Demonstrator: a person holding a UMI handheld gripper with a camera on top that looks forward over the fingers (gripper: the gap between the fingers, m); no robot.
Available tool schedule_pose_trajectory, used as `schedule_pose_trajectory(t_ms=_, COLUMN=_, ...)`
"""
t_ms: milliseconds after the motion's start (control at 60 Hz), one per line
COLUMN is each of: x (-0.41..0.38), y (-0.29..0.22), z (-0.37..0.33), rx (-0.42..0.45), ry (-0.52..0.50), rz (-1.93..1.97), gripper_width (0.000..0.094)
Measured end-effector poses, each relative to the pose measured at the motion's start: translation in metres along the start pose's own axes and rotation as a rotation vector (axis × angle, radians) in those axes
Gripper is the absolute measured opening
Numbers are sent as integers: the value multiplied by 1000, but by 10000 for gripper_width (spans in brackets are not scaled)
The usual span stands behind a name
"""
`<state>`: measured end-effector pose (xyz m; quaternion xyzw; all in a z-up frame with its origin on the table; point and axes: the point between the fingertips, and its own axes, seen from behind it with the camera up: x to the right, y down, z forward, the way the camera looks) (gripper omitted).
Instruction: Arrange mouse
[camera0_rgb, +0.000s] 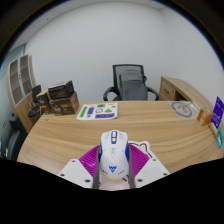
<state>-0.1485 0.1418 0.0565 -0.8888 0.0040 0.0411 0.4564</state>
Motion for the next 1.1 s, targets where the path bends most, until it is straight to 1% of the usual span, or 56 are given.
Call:
schedule_pose_trajectory(t_ms=67, x=23, y=14, z=12, rx=-36, ry=25, rz=15, gripper_width=401)
schedule_pose_trajectory(t_ms=217, x=40, y=54, z=30, rx=-123, ry=31, rz=24, gripper_width=403)
schedule_pose_trajectory(t_ms=267, x=40, y=54, z=32, rx=-102, ry=28, rz=4, gripper_width=406)
schedule_pose_trajectory(t_ms=333, x=41, y=55, z=32, rx=-100, ry=33, rz=3, gripper_width=416)
schedule_pose_trajectory(t_ms=450, x=38, y=55, z=32, rx=-124, ry=37, rz=-3, gripper_width=548)
schedule_pose_trajectory(t_ms=467, x=38, y=55, z=30, rx=-129, ry=38, rz=-1, gripper_width=584)
schedule_pose_trajectory(t_ms=483, x=38, y=56, z=28, rx=-134, ry=38, rz=3, gripper_width=641)
schedule_pose_trajectory(t_ms=533, x=32, y=52, z=18, rx=-128, ry=32, rz=24, gripper_width=845)
schedule_pose_trajectory(t_ms=550, x=32, y=50, z=14, rx=-121, ry=39, rz=33, gripper_width=855)
schedule_pose_trajectory(t_ms=583, x=27, y=48, z=5, rx=-109, ry=38, rz=47, gripper_width=831)
schedule_pose_trajectory(t_ms=783, x=-7, y=46, z=-78, rx=-53, ry=106, rz=111, gripper_width=829)
schedule_pose_trajectory(t_ms=983, x=-68, y=75, z=-171, rx=-28, ry=131, rz=149, gripper_width=831)
schedule_pose_trajectory(t_ms=1100, x=-99, y=98, z=-219, rx=-40, ry=120, rz=172, gripper_width=830)
